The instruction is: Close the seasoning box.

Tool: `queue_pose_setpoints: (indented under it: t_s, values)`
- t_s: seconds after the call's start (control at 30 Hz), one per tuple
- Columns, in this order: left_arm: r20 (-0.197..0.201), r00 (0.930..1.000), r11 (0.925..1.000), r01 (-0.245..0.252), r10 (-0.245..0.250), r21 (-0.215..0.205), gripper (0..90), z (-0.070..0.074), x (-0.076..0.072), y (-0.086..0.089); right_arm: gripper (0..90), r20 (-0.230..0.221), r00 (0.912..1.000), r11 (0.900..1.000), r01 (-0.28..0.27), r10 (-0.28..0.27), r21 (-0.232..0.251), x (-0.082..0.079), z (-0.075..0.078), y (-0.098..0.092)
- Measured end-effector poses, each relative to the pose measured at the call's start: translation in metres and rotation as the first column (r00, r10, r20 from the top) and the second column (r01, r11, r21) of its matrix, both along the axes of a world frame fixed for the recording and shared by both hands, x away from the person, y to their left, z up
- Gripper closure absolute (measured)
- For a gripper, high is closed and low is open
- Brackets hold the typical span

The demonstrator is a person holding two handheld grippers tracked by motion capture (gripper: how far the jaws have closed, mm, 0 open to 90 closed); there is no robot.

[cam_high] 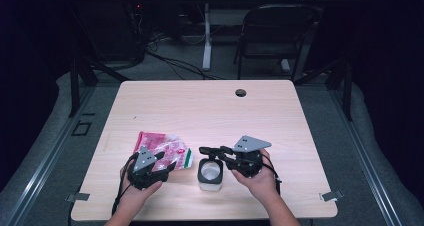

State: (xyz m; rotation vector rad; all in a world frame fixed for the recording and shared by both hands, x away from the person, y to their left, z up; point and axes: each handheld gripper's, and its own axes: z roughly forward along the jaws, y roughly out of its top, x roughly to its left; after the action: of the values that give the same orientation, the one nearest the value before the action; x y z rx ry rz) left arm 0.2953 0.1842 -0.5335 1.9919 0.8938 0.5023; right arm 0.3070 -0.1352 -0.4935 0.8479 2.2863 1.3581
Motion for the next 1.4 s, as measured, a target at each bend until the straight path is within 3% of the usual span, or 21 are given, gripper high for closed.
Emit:
queue_pose_setpoints:
  t_s: [0.27,0.43,0.7,1.07,1.4]
  values:
    - [0.001,0.9983,0.9983,0.058,-0.058,-0.003,46.5,0.006,0.001,-0.012,68.6,0.015,0.9998,0.999,-0.014,0.015,-0.033,-0.011,-0.001,0.003]
    - [-0.004,0.9933,0.9928,0.115,-0.115,-0.031,53.6,0.013,-0.002,-0.02,65.1,0.021,0.9995,0.999,-0.024,0.025,-0.047,-0.016,-0.002,0.004]
    - [-0.007,0.9828,0.9826,0.184,-0.185,-0.024,60.4,0.02,-0.008,-0.032,62.8,0.008,0.9996,0.999,-0.028,0.028,-0.045,-0.019,-0.002,0.001]
    - [-0.019,0.9777,0.9778,0.209,-0.209,-0.021,68.2,0.024,-0.012,-0.041,60.9,-0.013,0.9992,0.998,-0.039,0.038,-0.051,-0.019,0.002,-0.001]
    - [-0.007,0.9678,0.9678,0.252,-0.252,-0.002,70.2,0.027,-0.019,-0.051,59.2,-0.03,0.9957,0.987,-0.091,0.088,-0.135,-0.021,0.009,0.004]
